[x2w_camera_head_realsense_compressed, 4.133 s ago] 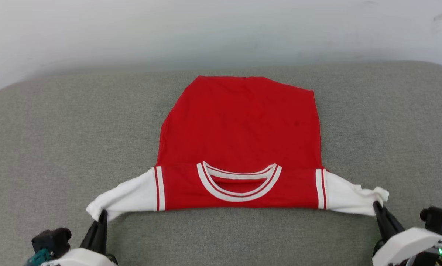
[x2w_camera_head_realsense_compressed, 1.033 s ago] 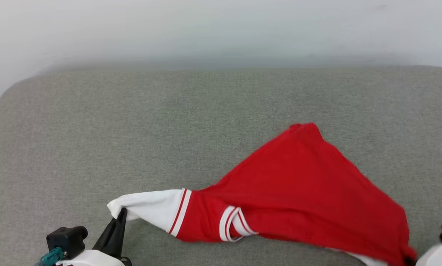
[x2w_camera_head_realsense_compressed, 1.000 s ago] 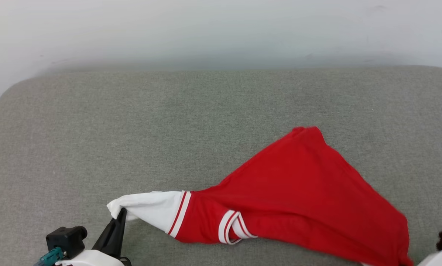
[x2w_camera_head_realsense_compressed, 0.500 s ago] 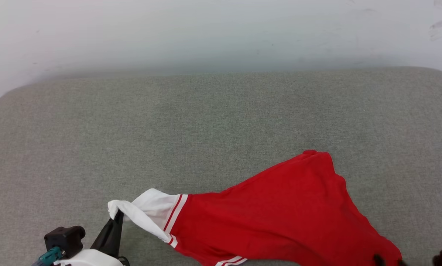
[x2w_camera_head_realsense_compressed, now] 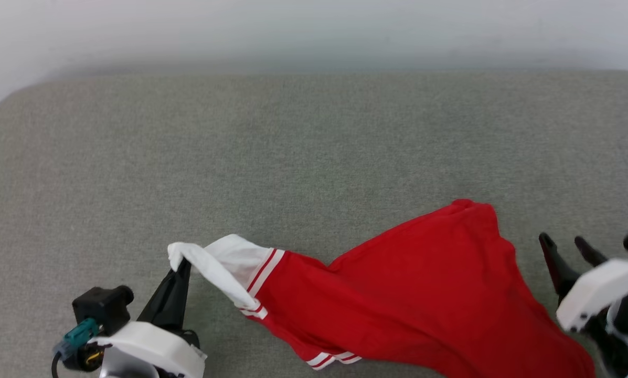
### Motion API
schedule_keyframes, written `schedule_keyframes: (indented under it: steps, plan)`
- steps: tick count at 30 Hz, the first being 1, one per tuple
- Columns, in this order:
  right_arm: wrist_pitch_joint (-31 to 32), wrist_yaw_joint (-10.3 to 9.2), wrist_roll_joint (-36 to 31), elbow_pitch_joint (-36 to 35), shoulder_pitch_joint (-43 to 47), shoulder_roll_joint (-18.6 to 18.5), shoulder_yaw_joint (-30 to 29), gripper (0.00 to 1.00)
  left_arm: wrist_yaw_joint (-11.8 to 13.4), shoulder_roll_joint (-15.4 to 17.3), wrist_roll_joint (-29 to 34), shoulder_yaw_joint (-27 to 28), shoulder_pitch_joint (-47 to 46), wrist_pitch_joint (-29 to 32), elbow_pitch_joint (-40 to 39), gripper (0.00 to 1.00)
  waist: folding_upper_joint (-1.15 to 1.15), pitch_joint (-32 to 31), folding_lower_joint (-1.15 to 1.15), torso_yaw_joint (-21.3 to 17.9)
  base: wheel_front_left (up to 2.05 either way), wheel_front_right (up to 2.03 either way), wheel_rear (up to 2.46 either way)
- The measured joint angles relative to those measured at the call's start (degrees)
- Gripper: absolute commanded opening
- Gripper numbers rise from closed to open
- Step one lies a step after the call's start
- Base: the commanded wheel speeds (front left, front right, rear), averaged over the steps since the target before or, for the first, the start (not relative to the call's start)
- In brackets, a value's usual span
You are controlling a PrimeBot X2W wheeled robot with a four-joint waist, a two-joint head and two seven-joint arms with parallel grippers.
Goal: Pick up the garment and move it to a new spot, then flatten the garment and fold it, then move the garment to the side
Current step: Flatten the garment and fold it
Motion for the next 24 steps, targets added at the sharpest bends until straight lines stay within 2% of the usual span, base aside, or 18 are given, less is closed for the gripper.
schedule_keyframes:
  steps: [5, 10, 17, 22, 23, 24]
  plan:
    - [14.35, -0.01, 1.6, 4.05, -9.78, -6.75, 5.73, 1.0, -0.9, -0.68, 0.81, -1.29, -3.21, -0.29, -0.59, 0.0, 0.0, 3.0, 0.0, 1.87, 0.0, 0.0, 0.0]
    - [26.05, -0.01, 4.17, 5.15, -17.66, -10.69, 12.14, 1.0, -1.94, -1.58, 1.4, -2.38, -5.99, -0.99, -0.14, 0.0, 0.0, 6.24, 0.0, 3.87, 0.0, 0.0, 0.0]
    - [32.52, -0.01, 4.43, 8.89, -24.51, -13.39, 18.58, 1.0, -3.37, -2.54, 1.98, -3.21, -9.29, -1.97, 0.91, 0.0, 0.0, 10.71, 0.01, 6.02, 0.0, 0.0, 0.0]
    - [37.17, -0.01, 6.69, 14.05, -26.89, -14.23, 20.14, 1.0, -3.92, -3.15, 2.15, -3.61, -10.55, -2.4, 1.98, 0.0, 0.0, 12.66, 0.0, 7.24, 0.0, 0.0, 0.0]
    - [37.97, -0.01, 6.97, 14.78, -27.36, -14.36, 20.38, 0.78, -3.96, -3.26, 2.15, -3.65, -10.65, -2.48, 2.16, 0.0, 0.0, 12.85, 0.0, 7.4, 0.0, 0.0, 0.0]
    - [39.05, -0.02, 7.88, 15.84, -28.13, -14.56, 20.94, 0.0, -3.96, -3.35, 2.12, -3.67, -10.72, -2.52, 2.85, 0.0, 0.0, 12.85, 0.0, 7.4, 0.0, 0.0, 0.0]
